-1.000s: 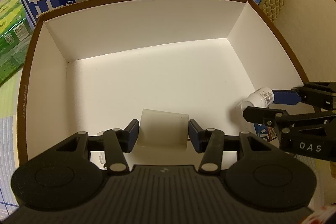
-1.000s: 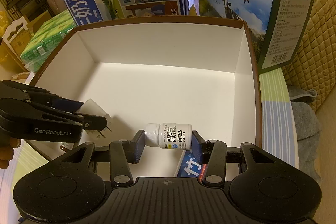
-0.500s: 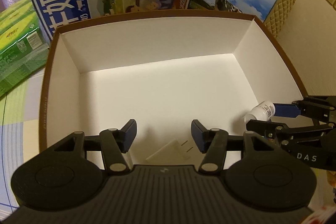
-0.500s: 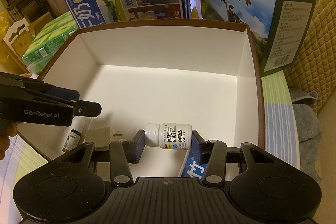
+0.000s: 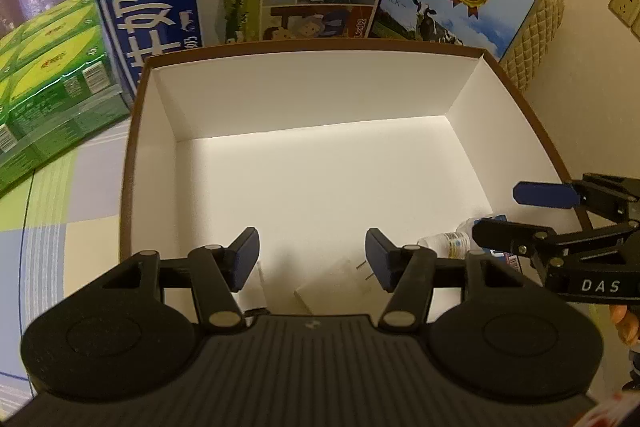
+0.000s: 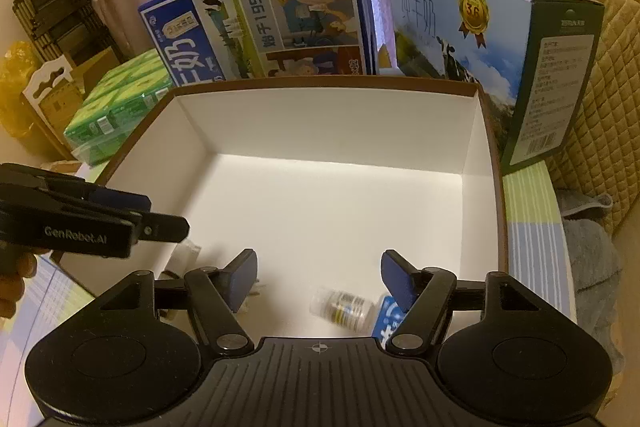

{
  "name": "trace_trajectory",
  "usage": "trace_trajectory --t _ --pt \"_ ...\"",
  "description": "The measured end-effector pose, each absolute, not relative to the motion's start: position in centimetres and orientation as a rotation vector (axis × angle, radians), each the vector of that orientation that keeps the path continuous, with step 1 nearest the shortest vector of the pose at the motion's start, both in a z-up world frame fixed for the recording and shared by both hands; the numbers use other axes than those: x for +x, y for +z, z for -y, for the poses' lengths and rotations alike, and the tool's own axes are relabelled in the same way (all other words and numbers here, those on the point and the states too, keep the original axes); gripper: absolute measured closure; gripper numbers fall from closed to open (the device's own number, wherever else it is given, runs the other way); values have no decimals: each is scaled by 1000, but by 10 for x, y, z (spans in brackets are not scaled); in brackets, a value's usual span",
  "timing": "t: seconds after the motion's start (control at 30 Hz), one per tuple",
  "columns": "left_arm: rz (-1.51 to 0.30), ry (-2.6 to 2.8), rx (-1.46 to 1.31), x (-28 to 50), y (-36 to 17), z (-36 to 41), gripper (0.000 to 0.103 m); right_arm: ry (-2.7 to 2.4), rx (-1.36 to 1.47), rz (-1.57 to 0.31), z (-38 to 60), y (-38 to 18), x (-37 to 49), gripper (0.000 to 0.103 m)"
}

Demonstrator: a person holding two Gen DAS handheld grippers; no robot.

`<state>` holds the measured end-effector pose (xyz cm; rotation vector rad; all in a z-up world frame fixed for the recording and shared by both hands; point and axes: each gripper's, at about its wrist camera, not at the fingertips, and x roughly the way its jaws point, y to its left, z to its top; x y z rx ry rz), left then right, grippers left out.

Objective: Organize rigid objects
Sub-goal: 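Open both tools, releasing the charger and pill bottle in the box, then move both tools back toward the items on the table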

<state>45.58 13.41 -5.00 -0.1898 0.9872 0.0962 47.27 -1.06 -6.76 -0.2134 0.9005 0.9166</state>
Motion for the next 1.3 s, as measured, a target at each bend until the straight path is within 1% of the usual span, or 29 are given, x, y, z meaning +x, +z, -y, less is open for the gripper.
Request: trace_trajectory --t 0.17,0.83,1.1,1.3 --pt "-956 102 -201 441 -39 -136 48 905 -203 -902 20 -61 464 37" --pt "-814 98 -211 355 15 -119 48 927 -160 -802 69 -9 400 36" --pt "-792 104 -189 310 22 -107 48 941 -152 -788 96 -3 370 36" --pt "-811 118 -194 271 13 -101 48 941 -173 -799 121 -13 344 36"
